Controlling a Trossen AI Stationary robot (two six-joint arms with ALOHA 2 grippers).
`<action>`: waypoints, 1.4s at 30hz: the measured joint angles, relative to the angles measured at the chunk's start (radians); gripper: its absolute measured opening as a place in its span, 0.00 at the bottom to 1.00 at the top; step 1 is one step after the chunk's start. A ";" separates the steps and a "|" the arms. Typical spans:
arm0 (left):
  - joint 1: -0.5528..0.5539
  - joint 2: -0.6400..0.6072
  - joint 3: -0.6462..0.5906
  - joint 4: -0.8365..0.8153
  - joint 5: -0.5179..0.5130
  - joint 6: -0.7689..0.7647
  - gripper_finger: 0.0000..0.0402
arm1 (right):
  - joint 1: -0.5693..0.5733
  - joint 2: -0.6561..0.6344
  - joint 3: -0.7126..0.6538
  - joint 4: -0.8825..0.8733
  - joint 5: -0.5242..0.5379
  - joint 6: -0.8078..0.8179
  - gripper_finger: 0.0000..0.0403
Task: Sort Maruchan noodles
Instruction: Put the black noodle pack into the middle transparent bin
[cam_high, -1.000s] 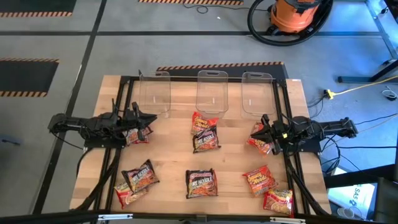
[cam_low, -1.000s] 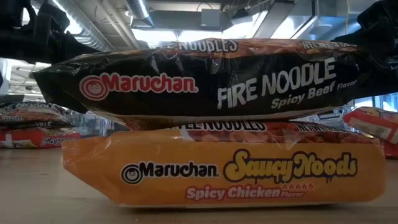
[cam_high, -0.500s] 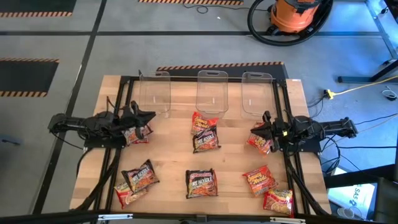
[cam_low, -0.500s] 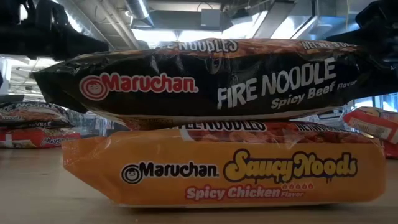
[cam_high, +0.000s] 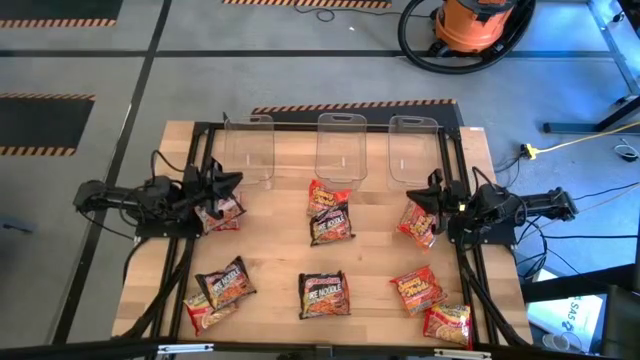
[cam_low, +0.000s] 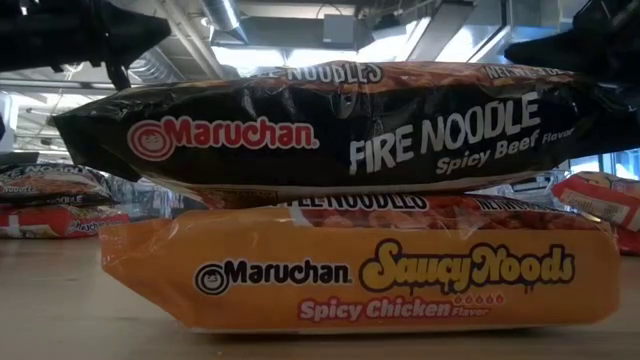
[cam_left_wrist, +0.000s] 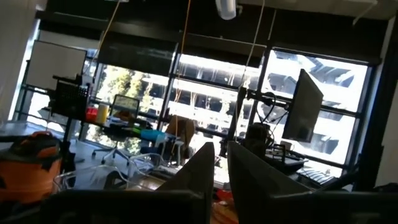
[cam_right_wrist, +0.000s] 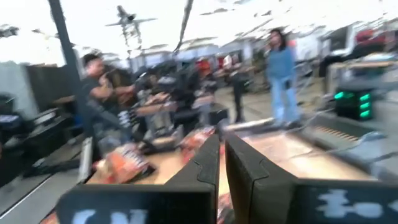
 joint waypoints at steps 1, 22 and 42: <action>0.000 0.025 0.000 0.028 0.006 0.009 0.10 | 0.000 0.013 0.000 0.022 0.021 -0.010 0.04; 0.000 0.771 0.340 0.153 0.063 0.004 0.10 | 0.000 0.353 0.000 0.312 0.110 -0.062 0.04; 0.045 1.194 0.726 -0.084 0.066 -0.030 0.24 | 0.000 0.563 0.025 0.494 0.026 -0.112 0.39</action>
